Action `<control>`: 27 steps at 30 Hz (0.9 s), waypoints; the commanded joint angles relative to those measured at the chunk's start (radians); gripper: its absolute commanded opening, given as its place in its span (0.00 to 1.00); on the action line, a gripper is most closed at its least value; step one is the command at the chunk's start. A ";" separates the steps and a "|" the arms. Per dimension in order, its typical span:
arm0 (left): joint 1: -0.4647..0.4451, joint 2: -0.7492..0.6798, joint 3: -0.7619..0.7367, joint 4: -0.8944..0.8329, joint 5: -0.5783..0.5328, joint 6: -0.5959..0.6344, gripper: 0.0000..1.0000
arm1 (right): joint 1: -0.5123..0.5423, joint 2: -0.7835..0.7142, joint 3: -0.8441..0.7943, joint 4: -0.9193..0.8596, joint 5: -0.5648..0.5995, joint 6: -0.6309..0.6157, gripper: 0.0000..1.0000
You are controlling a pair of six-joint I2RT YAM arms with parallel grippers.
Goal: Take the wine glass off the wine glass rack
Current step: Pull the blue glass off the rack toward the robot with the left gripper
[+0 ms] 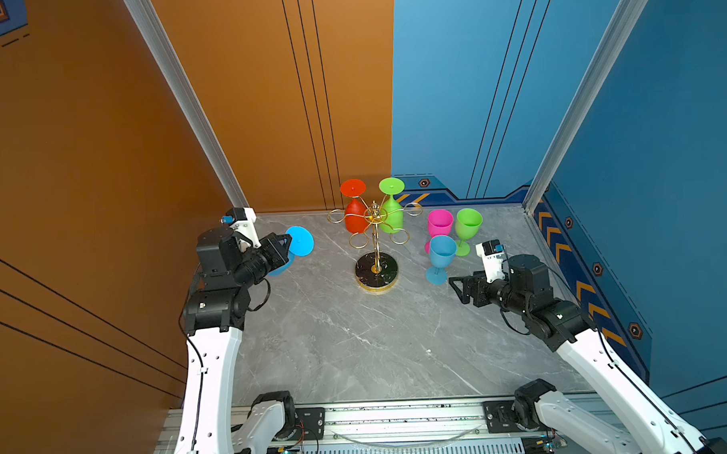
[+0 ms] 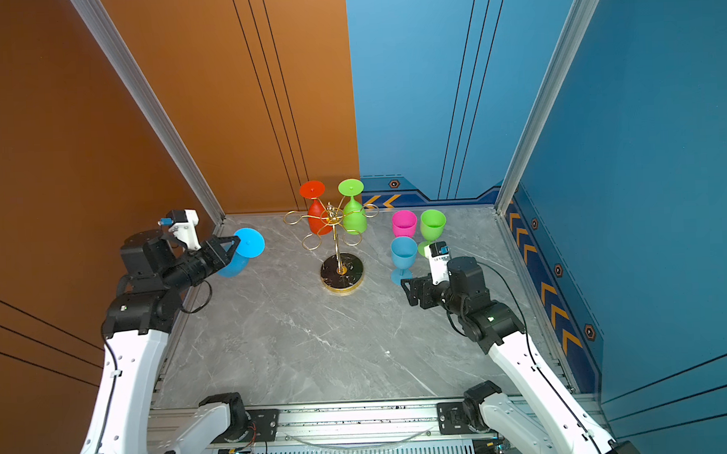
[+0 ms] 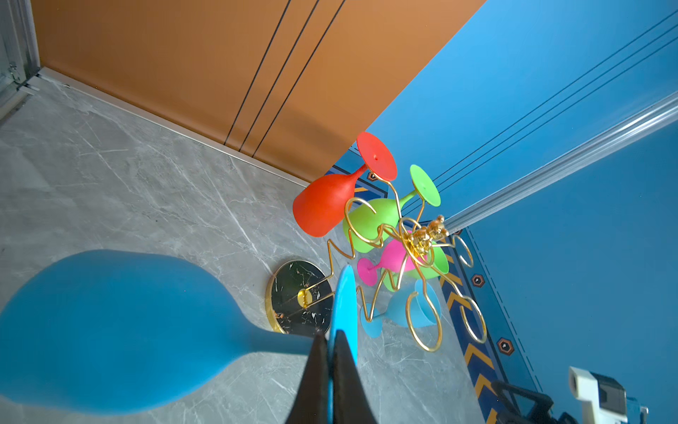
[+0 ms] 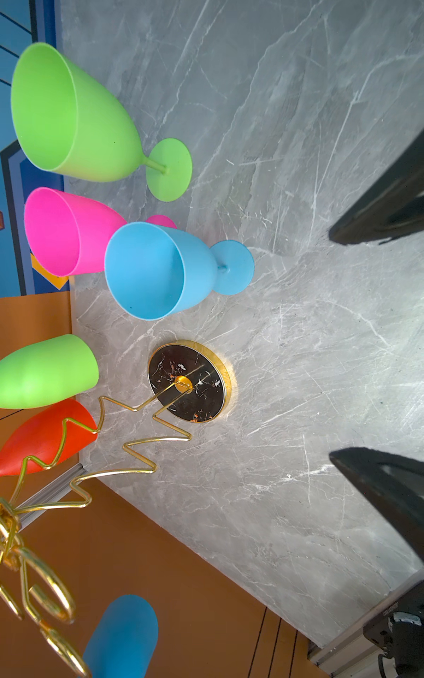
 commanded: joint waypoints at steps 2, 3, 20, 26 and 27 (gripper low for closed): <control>-0.004 -0.068 -0.023 -0.106 0.065 0.116 0.00 | 0.013 0.006 0.039 -0.038 -0.021 0.017 0.88; -0.008 -0.084 -0.029 -0.117 0.083 0.125 0.00 | 0.016 0.008 0.042 -0.040 -0.021 0.019 0.88; -0.213 -0.259 -0.159 -0.151 0.310 0.252 0.00 | 0.044 0.042 0.061 -0.096 -0.031 0.041 0.88; -0.394 -0.304 -0.196 -0.151 0.261 0.317 0.00 | 0.050 0.040 0.065 -0.115 -0.027 0.041 0.88; -0.425 -0.309 -0.201 -0.151 0.244 0.331 0.00 | 0.050 0.038 0.067 -0.120 -0.026 0.041 0.88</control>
